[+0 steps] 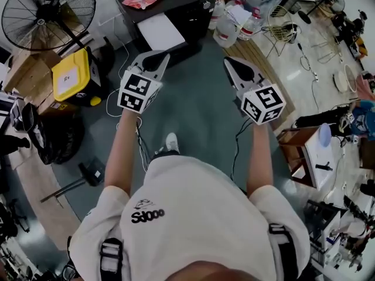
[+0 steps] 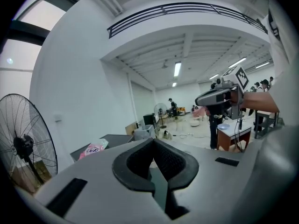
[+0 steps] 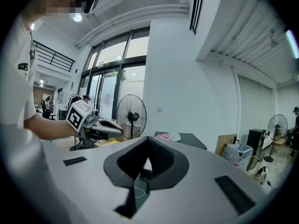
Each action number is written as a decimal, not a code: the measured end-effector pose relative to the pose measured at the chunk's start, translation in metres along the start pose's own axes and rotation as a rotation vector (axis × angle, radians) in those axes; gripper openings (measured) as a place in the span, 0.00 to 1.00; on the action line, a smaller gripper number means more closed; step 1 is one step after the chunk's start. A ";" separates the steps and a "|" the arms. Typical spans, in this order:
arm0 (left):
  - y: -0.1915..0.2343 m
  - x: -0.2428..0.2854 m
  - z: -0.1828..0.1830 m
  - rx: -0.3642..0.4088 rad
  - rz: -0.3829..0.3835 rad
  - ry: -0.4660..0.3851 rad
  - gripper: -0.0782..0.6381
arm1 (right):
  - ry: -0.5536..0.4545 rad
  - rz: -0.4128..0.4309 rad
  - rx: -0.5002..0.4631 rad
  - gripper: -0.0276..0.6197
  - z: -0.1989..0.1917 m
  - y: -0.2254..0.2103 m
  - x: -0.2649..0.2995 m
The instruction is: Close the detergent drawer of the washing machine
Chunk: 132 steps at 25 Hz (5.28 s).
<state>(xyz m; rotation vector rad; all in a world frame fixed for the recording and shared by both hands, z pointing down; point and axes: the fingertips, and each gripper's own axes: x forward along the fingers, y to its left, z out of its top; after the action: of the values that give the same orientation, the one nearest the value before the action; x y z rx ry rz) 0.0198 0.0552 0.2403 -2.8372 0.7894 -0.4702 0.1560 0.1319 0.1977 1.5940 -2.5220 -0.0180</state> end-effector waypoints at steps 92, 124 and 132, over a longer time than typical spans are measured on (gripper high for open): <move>0.119 0.193 -0.349 -0.426 0.117 0.365 0.37 | 0.439 0.079 0.108 0.29 -0.347 -0.135 0.328; 0.176 0.206 -0.343 -0.498 0.270 0.294 0.37 | 0.384 0.075 0.131 0.28 -0.322 -0.147 0.384; 0.187 0.209 -0.346 -0.512 0.289 0.298 0.37 | 0.382 0.091 0.131 0.28 -0.323 -0.149 0.396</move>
<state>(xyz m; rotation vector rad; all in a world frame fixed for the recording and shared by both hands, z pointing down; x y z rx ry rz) -0.0173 -0.2361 0.5748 -3.0504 1.5507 -0.7464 0.1680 -0.2640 0.5532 1.3662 -2.3282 0.4291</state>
